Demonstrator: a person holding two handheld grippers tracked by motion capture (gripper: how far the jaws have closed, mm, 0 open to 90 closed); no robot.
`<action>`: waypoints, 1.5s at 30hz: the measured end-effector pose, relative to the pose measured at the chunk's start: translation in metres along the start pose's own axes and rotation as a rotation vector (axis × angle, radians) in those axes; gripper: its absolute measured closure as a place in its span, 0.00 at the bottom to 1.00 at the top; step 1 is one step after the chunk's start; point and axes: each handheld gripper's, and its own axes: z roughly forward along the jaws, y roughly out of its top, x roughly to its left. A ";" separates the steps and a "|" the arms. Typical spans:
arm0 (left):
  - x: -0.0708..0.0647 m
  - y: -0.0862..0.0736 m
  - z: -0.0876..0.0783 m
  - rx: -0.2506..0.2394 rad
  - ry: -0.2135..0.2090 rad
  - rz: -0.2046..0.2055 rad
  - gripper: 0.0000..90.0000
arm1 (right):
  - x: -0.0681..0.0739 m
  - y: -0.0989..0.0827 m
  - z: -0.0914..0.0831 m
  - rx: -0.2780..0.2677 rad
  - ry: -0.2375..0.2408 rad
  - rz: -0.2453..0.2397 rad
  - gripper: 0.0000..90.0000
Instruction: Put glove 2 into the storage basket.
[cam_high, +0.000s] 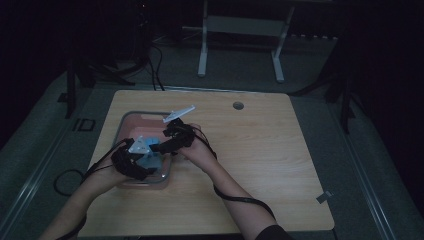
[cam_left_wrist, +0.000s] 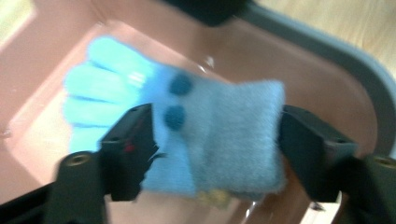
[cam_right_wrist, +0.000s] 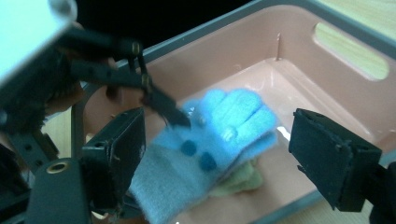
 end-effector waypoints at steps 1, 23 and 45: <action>0.001 0.000 -0.001 -0.001 -0.001 -0.015 0.18 | 0.001 0.000 -0.002 -0.005 -0.007 0.000 0.21; -0.036 0.029 -0.009 -0.180 -0.051 -0.046 0.03 | -0.006 -0.035 -0.054 -0.021 -0.018 -0.031 0.21; -0.079 0.056 0.017 -0.240 -0.214 0.037 0.03 | -0.022 -0.089 -0.084 -0.010 -0.065 -0.015 0.19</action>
